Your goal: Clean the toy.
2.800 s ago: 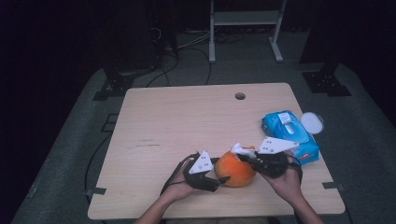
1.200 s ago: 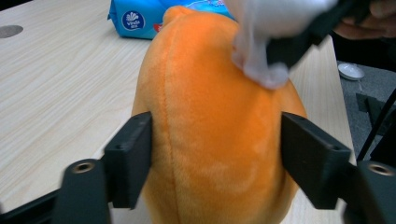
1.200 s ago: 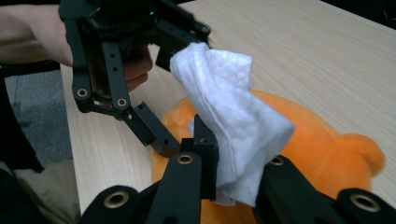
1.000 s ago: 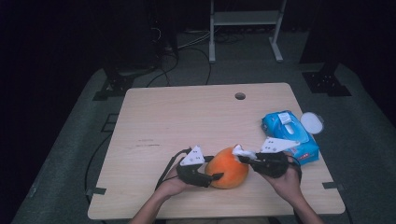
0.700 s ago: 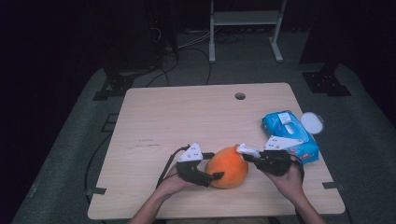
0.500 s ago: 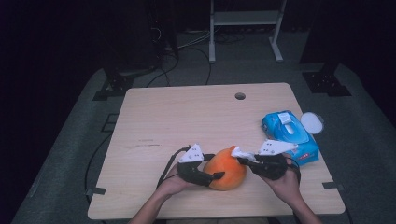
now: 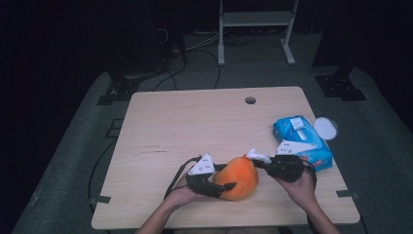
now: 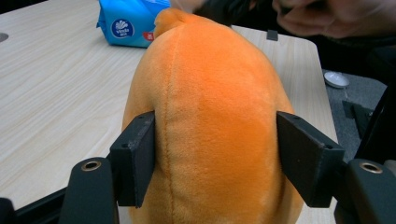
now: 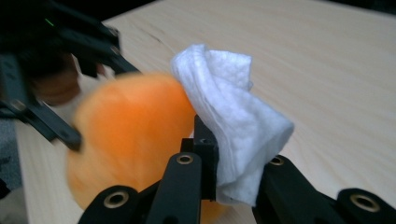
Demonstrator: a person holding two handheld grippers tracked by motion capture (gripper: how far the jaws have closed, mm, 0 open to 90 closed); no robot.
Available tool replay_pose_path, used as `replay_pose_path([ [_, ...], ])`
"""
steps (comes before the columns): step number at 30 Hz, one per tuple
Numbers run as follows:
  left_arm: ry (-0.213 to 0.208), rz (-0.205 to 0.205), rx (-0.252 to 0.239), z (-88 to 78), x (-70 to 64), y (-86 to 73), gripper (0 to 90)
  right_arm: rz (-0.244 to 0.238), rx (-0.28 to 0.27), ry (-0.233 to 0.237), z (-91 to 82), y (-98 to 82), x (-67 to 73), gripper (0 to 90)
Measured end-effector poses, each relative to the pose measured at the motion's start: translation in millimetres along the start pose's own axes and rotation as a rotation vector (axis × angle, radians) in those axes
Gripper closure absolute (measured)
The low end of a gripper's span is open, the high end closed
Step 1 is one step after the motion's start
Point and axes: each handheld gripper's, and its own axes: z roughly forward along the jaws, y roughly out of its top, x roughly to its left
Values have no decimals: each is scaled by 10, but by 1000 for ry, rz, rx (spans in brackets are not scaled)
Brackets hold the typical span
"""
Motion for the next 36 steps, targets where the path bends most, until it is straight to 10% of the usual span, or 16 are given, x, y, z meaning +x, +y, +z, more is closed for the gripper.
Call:
replay_pose_path([
  [5,9,17,-3,24,-37,11,324,-42,-42,78,-38,116,173,828],
  [13,5,26,-21,64,-92,59,310,-9,1,16,-62,27,-7,828],
  [19,6,36,-29,101,-115,89,256,-82,2,50,-36,144,223,829],
  [26,-71,-132,36,136,80,-66,64,-58,43,68,-7,73,153,828],
  [32,-22,-63,6,112,19,15,362,-32,17,45,-38,93,124,828],
  [36,45,36,-61,-51,-14,191,394,-17,-69,47,-155,176,149,829],
])
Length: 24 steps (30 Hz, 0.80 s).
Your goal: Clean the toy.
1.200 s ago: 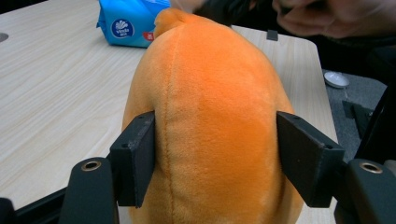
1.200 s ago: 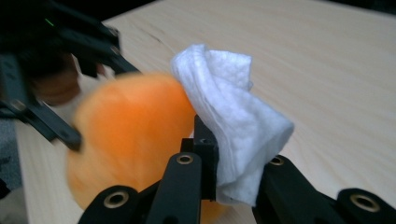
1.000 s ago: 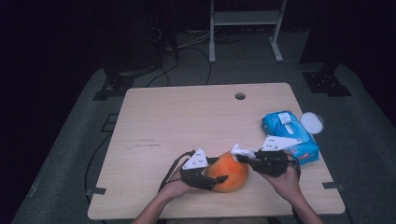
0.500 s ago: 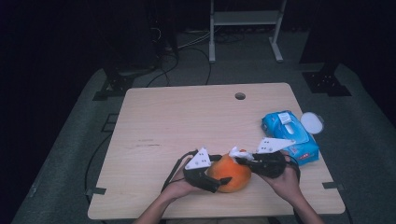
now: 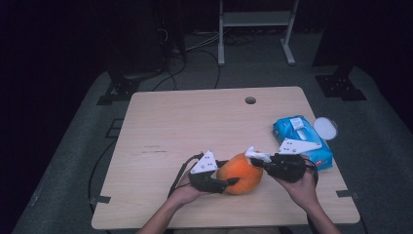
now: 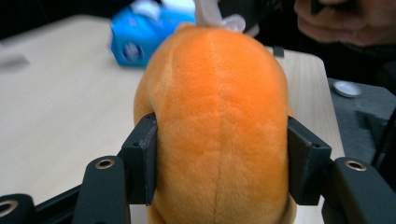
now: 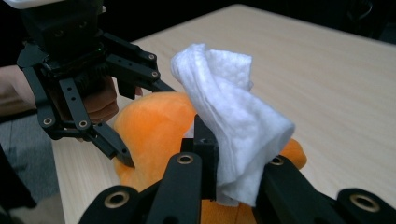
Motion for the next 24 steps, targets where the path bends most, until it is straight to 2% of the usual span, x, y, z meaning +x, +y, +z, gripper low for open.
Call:
replay_pose_path([
  [2,15,40,-18,-91,2,59,396,-4,-33,-1,-22,42,28,829],
  [4,32,77,4,-129,-1,53,393,-8,-45,8,-9,74,50,829],
  [6,30,97,53,-100,26,-39,377,-13,-20,2,58,53,53,828],
  [8,-3,104,103,-51,60,-176,353,-8,25,-6,157,-23,13,828],
  [9,-19,100,80,-65,76,-223,338,-12,55,-29,204,-73,-28,828],
  [10,-16,96,79,-73,84,-224,325,12,77,-44,234,-138,-110,828],
  [12,-7,84,78,-75,100,-208,299,82,79,-42,219,-194,-232,828],
  [14,-14,86,69,-48,90,-211,279,87,85,-56,200,-212,-261,829],
  [17,-15,91,72,-28,78,-201,262,78,82,-47,199,-198,-206,829],
  [18,-12,96,67,-5,47,-192,256,42,62,-17,212,-135,-72,829],
  [20,-10,106,70,11,24,-184,242,35,43,37,223,-88,13,829],
  [21,-11,107,69,20,14,-185,232,14,41,47,238,-59,75,829],
  [23,-14,102,65,13,23,-196,232,-32,51,35,260,-27,142,829],
  [24,-16,100,65,2,38,-203,234,-33,51,29,260,-29,129,829],
])
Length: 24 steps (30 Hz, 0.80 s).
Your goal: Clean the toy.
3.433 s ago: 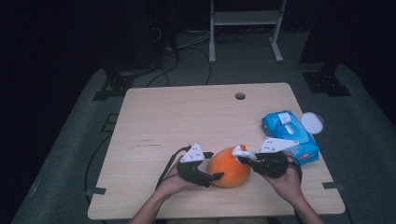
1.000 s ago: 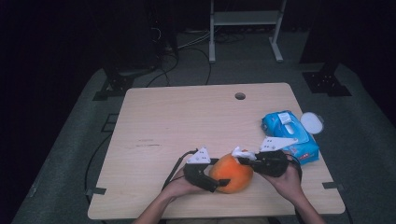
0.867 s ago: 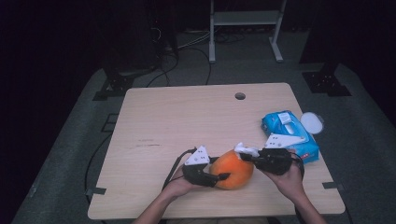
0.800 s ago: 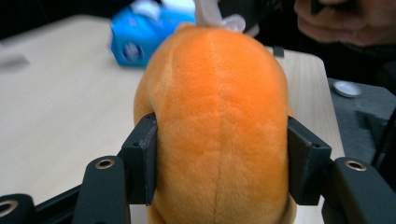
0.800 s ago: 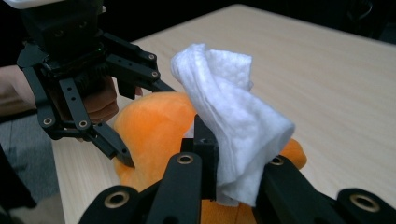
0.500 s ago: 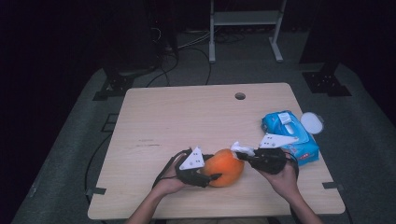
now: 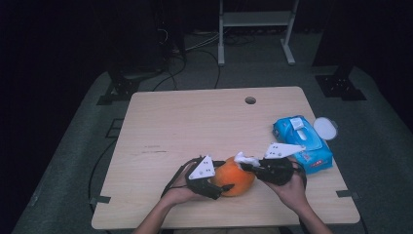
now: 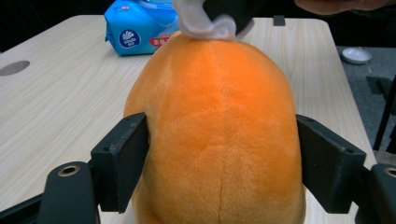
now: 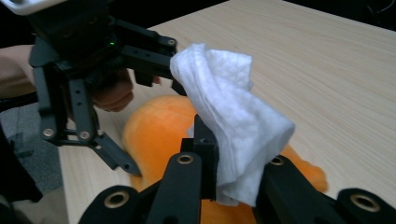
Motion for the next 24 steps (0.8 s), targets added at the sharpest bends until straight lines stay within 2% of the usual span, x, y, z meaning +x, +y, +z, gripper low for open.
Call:
replay_pose_path([
  [3,-14,-12,-9,-17,29,-35,237,44,19,-41,-17,-76,-173,829],
  [5,-18,-18,-16,-18,42,-47,237,106,27,-57,-41,-162,-335,829],
  [7,-21,-20,-17,-15,44,-47,237,119,32,-67,-64,-201,-404,829],
  [10,-19,-21,-13,-11,36,-38,235,101,39,-72,-52,-174,-367,829],
  [13,-17,1,-7,-2,3,-23,235,72,36,-64,-38,-121,-277,829],
  [15,-19,-1,-10,-4,8,-30,235,55,39,-69,-47,-105,-256,829],
  [20,-19,-8,-10,-4,14,-29,236,99,53,-83,-54,-171,-378,829],
  [21,-20,-6,-10,1,13,-25,235,102,52,-80,-61,-171,-375,830],
  [23,-13,-17,-13,13,13,-22,223,79,48,-72,-73,-131,-306,830],
  [24,-12,-18,-14,19,12,-20,219,68,36,-50,-71,-96,-245,830],
])
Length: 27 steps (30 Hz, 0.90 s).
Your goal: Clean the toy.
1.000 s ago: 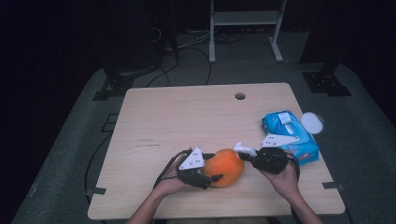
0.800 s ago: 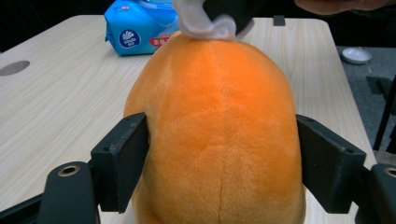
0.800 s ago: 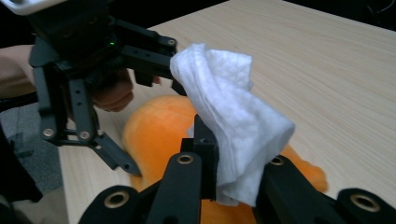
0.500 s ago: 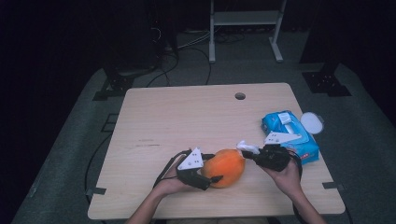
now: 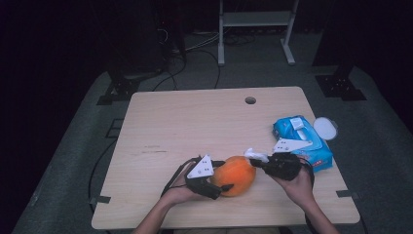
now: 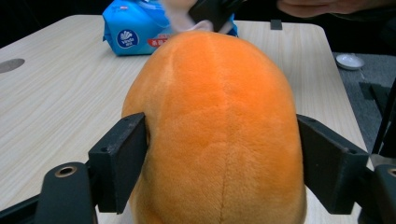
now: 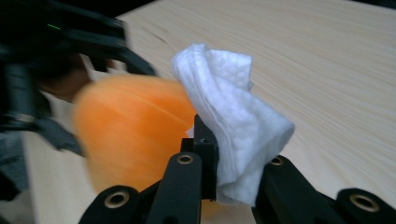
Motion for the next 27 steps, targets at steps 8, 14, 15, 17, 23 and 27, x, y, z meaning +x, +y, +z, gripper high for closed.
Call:
replay_pose_path([
  [8,2,9,7,17,-30,17,220,-106,4,32,60,121,301,829],
  [14,8,-9,-1,33,-23,42,226,-19,16,-8,16,31,50,830],
  [15,14,-4,3,44,-34,58,232,-30,15,-6,16,48,89,830],
  [17,26,-7,8,68,-56,83,240,-56,7,12,34,89,198,830],
  [23,34,6,9,90,-82,98,239,-160,17,63,119,184,532,830],
  [27,10,-28,-40,55,-18,67,154,-117,24,44,103,138,375,831],
])
